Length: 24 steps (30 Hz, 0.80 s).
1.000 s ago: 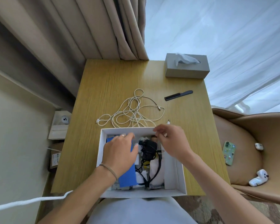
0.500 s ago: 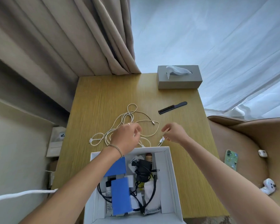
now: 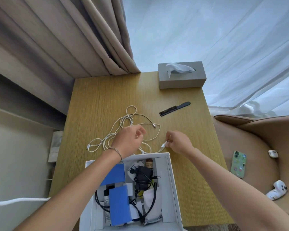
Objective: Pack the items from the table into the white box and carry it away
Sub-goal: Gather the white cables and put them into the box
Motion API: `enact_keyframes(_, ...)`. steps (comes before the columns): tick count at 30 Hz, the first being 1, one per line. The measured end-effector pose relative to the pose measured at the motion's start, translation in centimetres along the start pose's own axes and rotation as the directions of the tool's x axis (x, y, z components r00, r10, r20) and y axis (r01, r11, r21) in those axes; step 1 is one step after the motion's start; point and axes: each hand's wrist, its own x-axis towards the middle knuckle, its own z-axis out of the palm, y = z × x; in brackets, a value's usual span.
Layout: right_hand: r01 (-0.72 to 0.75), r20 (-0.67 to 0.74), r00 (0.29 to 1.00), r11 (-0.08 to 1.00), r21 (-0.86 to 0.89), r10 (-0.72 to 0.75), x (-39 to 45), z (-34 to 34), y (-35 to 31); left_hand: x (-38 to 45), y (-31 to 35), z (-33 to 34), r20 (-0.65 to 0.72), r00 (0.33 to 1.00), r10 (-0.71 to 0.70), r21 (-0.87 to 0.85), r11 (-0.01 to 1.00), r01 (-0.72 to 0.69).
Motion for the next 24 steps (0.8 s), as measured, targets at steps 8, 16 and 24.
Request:
enact_keyframes(8,0.042,-0.076,0.997,0.841,0.54,-0.001,-2.8,-6.1,-4.2,-0.6,1.6,-0.9,-0.045,0.997,0.059,-0.14,0.988,-0.065)
enact_keyframes(16,0.316,-0.275,0.947,0.625,0.714,-0.165,-5.9,-11.3,-12.1,-2.6,4.2,-3.3,-0.04,0.992,0.121,-0.292,0.948,-0.128)
enact_keyframes(24,0.43,-0.371,0.903,0.414,0.802,-0.219,-7.8,-12.9,-18.2,-5.3,5.2,-8.9,-0.396,0.917,0.047,-0.427,0.875,-0.229)
